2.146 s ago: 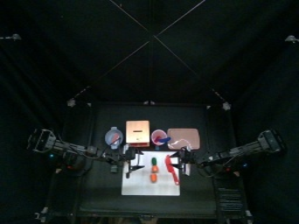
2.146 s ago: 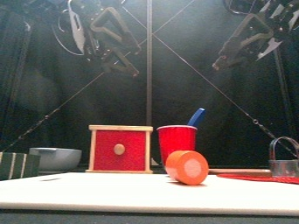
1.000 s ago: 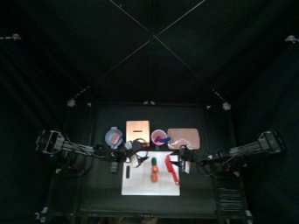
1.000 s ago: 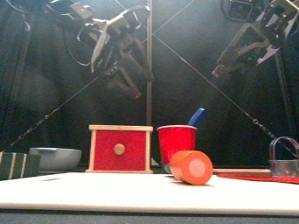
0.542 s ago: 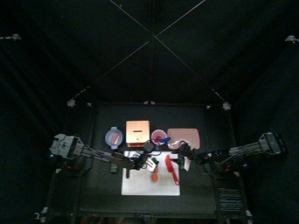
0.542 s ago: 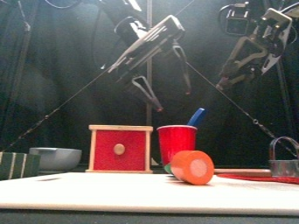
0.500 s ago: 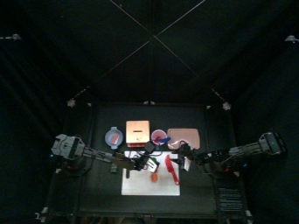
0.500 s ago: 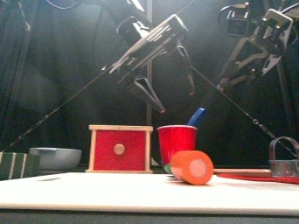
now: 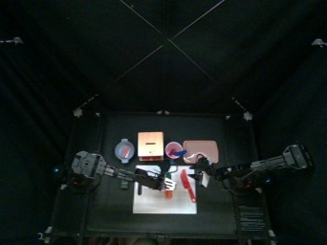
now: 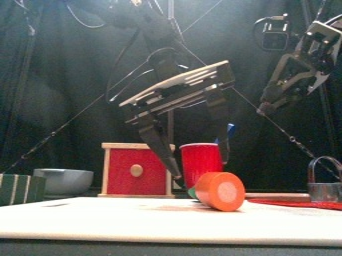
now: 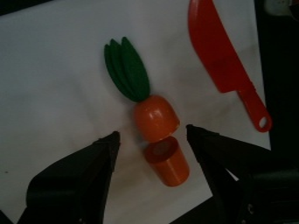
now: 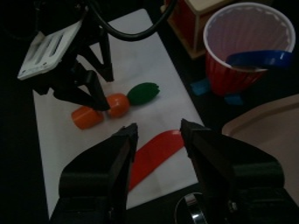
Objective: Grab carrot top
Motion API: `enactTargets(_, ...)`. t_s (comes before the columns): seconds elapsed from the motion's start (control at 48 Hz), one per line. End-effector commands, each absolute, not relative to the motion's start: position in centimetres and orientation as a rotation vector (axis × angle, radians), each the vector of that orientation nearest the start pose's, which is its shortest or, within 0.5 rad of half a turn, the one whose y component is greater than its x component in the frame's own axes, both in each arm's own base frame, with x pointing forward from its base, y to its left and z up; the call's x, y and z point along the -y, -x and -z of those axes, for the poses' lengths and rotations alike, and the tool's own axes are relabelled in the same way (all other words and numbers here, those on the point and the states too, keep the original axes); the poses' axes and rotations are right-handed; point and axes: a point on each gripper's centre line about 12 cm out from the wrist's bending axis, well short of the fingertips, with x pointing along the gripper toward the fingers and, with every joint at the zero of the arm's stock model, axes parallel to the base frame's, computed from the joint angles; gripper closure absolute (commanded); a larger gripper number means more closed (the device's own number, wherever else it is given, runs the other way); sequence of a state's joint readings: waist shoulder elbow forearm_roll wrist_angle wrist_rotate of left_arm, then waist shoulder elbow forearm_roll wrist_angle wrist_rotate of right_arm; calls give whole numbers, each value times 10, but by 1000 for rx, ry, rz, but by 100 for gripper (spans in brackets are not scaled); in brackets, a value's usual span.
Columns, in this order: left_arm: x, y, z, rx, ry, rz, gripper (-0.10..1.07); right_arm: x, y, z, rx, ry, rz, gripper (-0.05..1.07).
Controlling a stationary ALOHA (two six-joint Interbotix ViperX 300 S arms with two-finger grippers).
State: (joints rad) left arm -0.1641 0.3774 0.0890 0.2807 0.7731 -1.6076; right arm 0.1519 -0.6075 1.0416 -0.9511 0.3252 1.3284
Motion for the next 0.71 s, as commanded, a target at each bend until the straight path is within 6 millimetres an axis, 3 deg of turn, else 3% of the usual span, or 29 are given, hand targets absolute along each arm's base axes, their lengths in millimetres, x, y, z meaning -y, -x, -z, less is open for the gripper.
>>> enactTargets(0.0,55,-481,-154,-905,1035,-806,2,-6,-244,-217,-571,-264,226,22)
enactTargets(0.292,45,-494,-140,-904,1043,-834,2,-7,-240,-211,-590,-270,226,22)
enactTargets(0.688,44,-494,-126,-930,1052,-858,4,-11,-239,-209,-597,-267,212,22)
